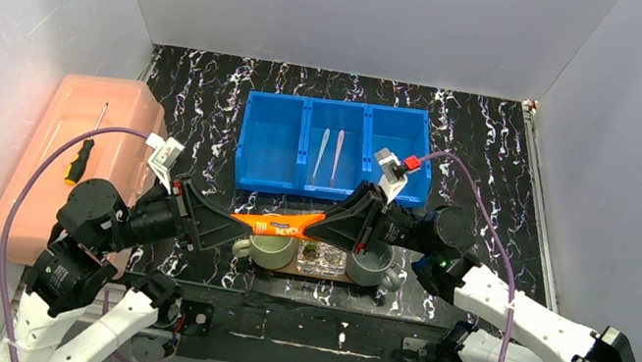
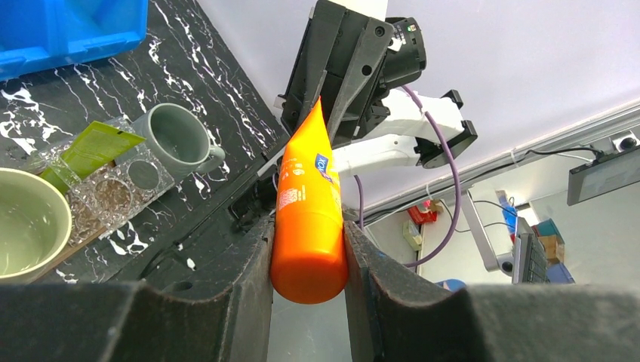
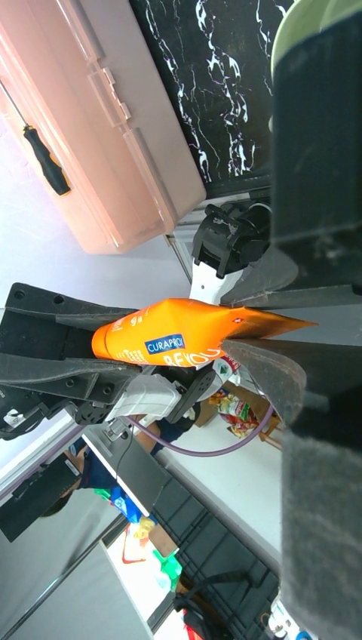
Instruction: Prepare toiletry sets of a toothbrush and toothpaste on the tray
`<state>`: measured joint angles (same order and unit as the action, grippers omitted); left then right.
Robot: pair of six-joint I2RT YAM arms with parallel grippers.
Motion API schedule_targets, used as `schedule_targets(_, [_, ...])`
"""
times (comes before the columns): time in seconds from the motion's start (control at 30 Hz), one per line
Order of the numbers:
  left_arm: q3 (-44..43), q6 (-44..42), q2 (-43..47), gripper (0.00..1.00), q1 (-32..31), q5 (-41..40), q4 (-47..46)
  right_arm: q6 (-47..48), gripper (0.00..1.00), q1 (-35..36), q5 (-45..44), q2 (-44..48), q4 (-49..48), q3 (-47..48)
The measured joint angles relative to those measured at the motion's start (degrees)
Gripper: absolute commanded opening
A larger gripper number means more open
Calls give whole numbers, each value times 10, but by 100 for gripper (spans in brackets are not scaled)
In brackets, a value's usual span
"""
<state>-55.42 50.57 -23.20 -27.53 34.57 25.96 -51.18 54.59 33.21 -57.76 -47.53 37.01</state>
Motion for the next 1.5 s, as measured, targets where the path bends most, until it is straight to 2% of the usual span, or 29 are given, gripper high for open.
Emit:
schedule_targets(0.13, [7,-2,0,0,0,4,-2,-6,1,-3,0,0,-6,-9])
schedule_targets(0.17, [8,-3,0,1,0,5,-2,-8,1,-3,0,0,-7,-11])
schedule_targets(0.23, [11,-5,0,8,0,6,-3,-12,1,-4,0,1,-7,-12])
schedule_targets(0.43, [19,-5,0,41,0,10,-16,-10,1,-6,-1,10,0,-14])
schedule_targets(0.53, [29,-10,-2,77,-1,5,-14,3,1,-5,-2,23,15,-14])
schedule_targets(0.57, [34,-12,-4,85,-1,2,-10,6,1,-4,-2,26,18,-14])
schedule_targets(0.7, [35,-33,-10,98,-1,-18,20,23,1,-2,-4,36,46,-13])
schedule_targets(0.83, [15,-74,-15,98,-1,-45,75,96,1,-1,-25,42,175,19])
schedule_targets(0.87, [-4,-94,-16,98,-1,-58,96,112,1,-1,-31,49,251,54])
schedule_targets(0.97, [-17,-115,-17,98,-1,-76,124,163,1,0,-64,46,362,112])
schedule_targets(1.2, [-20,-154,-17,98,-1,-122,178,252,1,0,-145,37,540,223])
schedule_targets(1.5, [2,-188,-17,98,-1,-167,204,325,1,0,-276,-28,738,349])
